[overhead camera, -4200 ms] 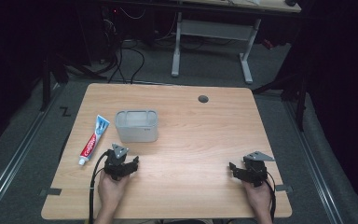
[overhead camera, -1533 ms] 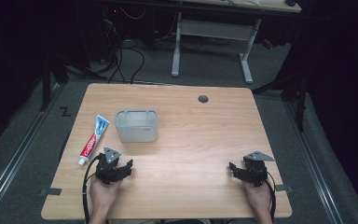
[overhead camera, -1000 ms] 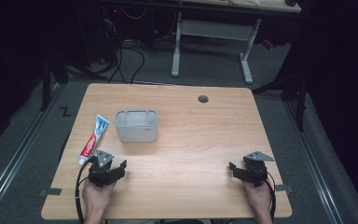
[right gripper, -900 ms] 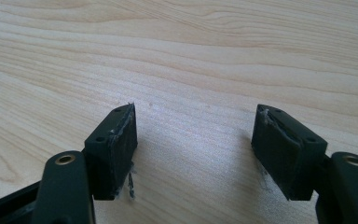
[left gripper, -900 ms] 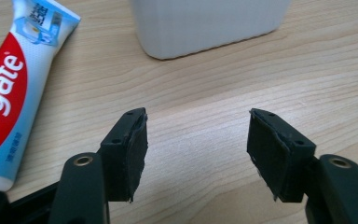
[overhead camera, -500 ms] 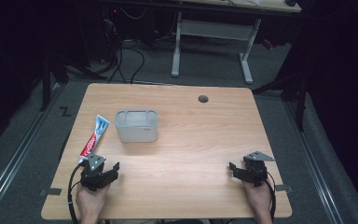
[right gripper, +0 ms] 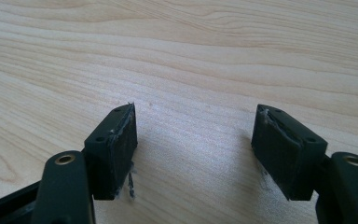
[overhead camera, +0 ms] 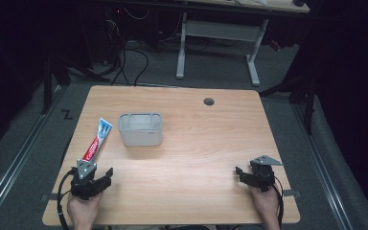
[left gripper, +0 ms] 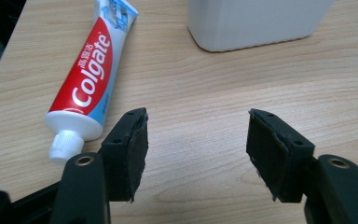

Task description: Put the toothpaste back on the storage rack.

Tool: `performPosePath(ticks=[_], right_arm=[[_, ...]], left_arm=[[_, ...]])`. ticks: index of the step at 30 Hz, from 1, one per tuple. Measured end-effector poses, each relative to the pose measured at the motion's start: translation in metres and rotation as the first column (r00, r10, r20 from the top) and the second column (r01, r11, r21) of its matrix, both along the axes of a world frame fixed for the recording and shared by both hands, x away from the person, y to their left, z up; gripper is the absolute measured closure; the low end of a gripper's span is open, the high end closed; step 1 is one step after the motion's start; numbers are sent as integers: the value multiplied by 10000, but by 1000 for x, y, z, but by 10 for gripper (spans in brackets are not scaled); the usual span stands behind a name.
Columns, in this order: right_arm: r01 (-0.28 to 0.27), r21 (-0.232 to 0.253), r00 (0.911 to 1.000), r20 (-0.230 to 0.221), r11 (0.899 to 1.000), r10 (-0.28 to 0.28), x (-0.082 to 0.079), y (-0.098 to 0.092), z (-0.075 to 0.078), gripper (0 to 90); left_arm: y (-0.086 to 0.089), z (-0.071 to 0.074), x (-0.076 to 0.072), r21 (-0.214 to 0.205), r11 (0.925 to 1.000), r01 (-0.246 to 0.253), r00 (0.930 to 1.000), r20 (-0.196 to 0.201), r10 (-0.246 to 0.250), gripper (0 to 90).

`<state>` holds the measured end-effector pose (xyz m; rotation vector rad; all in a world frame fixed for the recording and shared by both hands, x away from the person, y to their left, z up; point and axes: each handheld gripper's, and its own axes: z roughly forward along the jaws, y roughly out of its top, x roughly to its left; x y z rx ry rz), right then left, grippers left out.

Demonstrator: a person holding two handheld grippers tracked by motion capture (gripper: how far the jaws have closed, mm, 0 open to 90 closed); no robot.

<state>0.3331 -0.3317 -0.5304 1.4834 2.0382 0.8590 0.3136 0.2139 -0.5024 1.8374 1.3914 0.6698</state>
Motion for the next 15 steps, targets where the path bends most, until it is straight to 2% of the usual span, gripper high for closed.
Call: performPosePath(ticks=[15], right_arm=[[-5, -6, 10000, 13, 10000, 5, 0, 0, 0, 312]], left_arm=[[21, 8, -1, 17, 9986, -525, 9986, 73, 525, 391]])
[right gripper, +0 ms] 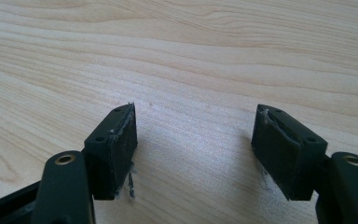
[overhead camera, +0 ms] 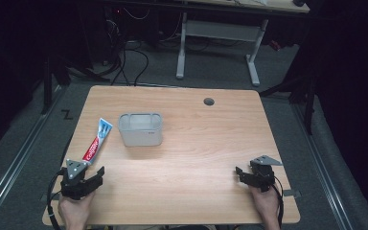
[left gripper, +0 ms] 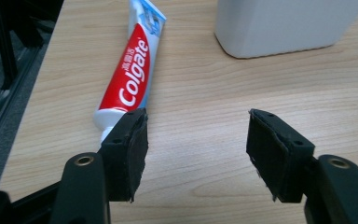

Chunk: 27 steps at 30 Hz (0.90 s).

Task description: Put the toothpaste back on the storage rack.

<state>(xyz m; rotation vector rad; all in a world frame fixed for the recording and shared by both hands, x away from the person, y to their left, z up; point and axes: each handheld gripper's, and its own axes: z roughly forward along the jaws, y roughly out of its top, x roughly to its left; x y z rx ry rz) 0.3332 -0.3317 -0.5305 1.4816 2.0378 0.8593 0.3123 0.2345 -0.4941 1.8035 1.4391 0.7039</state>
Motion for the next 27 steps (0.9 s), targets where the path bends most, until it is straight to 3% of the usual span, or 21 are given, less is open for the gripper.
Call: performPosePath(ticks=[14, 27], right_arm=[[-10, -8, 10000, -1, 10000, 10, 0, 0, 0, 312], [-8, -5, 10000, 1, 10000, 8, 0, 0, 0, 312]], left_arm=[[10, 11, 13, 356, 9992, -183, 9998, -80, 186, 405], [14, 21, 44, 735, 9973, 62, 9989, -469, -27, 406]])
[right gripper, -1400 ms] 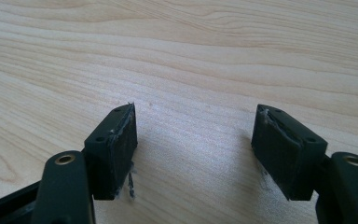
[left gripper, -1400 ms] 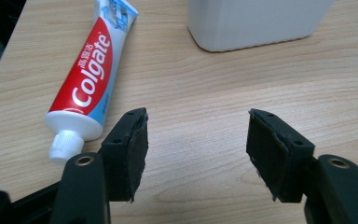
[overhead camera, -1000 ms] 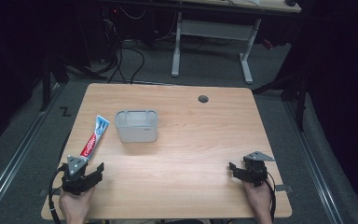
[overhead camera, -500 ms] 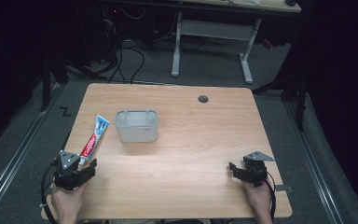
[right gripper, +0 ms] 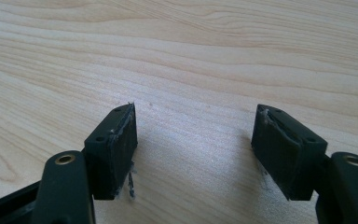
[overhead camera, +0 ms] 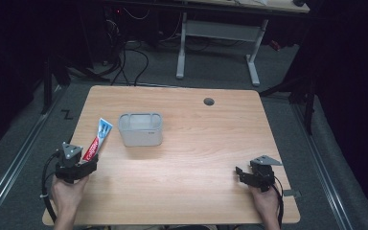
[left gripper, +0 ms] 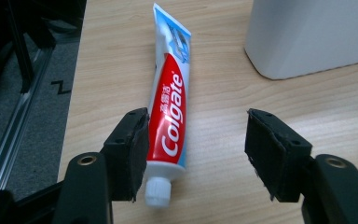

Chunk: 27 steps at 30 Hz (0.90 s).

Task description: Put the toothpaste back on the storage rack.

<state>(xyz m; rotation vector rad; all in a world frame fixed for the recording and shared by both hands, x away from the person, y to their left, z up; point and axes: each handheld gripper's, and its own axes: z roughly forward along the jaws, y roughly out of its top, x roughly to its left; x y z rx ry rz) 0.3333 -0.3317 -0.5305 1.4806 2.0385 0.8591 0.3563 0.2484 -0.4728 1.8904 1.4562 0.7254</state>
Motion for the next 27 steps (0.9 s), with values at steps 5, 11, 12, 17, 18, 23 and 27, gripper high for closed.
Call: performPosePath(ticks=[5, 11, 12, 17, 18, 23, 27], right_arm=[[-2, 7, 10000, -3, 10000, 2, 0, 0, 0, 312], [7, 14, 10000, -12, 10000, -7, 0, 0, 0, 312], [7, 14, 10000, -12, 10000, -7, 0, 0, 0, 312], [4, 5, 10000, -4, 10000, -4, 0, 0, 0, 312], [2, 3, 10000, -1, 10000, -2, 0, 0, 0, 313], [0, 1, 10000, 0, 10000, 0, 0, 0, 0, 312], [6, 5, 10000, -2, 10000, -6, 0, 0, 0, 312]], left_arm=[[-1, 2, 13, 14, 10000, -18, 10000, -82, 18, 406], [-2, 4, 27, 158, 9998, 85, 9997, -251, -81, 411], [-3, 6, 29, 201, 9997, 118, 9996, -276, -112, 411], [-5, 9, 36, 275, 9994, 202, 9993, -320, -193, 411], [-6, 10, 38, 308, 9993, 230, 9991, -357, -219, 411], [-7, 11, 46, 355, 9993, 150, 9989, -447, -135, 411], [-8, 13, 55, 584, 9981, 200, 9980, -611, -165, 410]])
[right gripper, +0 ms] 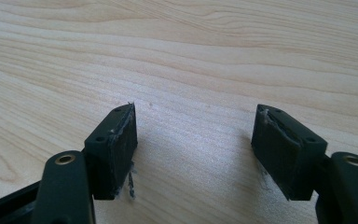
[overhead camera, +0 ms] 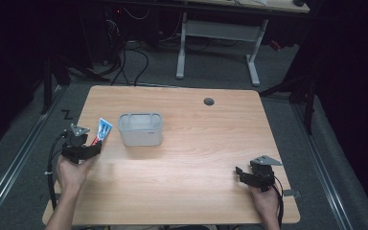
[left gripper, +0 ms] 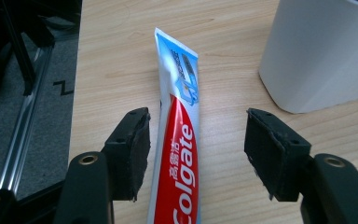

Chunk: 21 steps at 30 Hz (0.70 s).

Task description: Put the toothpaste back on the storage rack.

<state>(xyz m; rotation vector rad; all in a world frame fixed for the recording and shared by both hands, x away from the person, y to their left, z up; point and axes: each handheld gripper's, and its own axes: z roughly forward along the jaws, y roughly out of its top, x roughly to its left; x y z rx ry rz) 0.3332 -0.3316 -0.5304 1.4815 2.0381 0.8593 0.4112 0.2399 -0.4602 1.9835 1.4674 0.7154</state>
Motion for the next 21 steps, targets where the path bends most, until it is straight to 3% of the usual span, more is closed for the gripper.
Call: performPosePath(ticks=[7, 14, 21], right_arm=[[2, -4, 10000, 2, 10000, -2, 0, 0, 0, 313], [17, 1, 10000, -8, 10000, -17, 0, 0, 0, 313], [11, -6, 10000, 1, 10000, -11, 0, 0, 0, 313]], left_arm=[[-4, 4, 15, -67, 10000, -2, 9999, -104, 1, 409], [-10, 0, 35, 461, 9989, -27, 9981, -607, 55, 411], [-10, -7, 46, 368, 9992, -122, 9948, -1010, 158, 409]])
